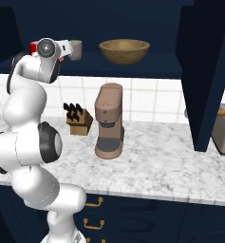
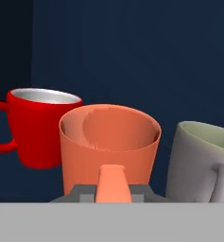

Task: Gather all objects into one cabinet and sort the glasses and bowls to opposite sides.

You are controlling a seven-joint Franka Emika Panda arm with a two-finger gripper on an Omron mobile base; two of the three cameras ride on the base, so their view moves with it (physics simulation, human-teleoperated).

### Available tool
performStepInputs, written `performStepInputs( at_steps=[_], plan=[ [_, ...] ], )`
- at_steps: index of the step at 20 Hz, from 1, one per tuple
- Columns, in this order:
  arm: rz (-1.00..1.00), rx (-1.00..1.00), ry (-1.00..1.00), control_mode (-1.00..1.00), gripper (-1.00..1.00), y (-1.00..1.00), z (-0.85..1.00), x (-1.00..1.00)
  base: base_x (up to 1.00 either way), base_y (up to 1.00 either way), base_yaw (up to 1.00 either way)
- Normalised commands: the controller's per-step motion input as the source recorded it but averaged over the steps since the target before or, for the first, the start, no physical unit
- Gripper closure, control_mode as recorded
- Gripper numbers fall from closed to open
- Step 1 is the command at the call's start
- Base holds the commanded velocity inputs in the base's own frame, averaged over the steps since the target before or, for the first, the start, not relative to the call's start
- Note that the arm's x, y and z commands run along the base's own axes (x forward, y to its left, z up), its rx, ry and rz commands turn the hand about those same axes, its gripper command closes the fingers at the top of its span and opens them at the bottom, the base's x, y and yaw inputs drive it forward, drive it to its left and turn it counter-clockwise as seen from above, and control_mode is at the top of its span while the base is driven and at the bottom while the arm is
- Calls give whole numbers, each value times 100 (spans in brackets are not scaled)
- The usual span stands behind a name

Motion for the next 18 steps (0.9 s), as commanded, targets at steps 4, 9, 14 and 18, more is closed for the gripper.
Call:
performStepInputs(
  at_steps=[4, 9, 14, 18],
  plan=[
    [0, 0, 0, -100, -100, 7, -29, 14, 0, 0, 0],
    [0, 1, 0, -100, -100, 0, 2, -1, 0, 0, 0],
    [6, 0, 0, -100, -100, -17, 20, -49, 0, 0, 0],
    [23, -3, 0, -100, -100, -71, 26, -100, 0, 0, 0]
  ],
)
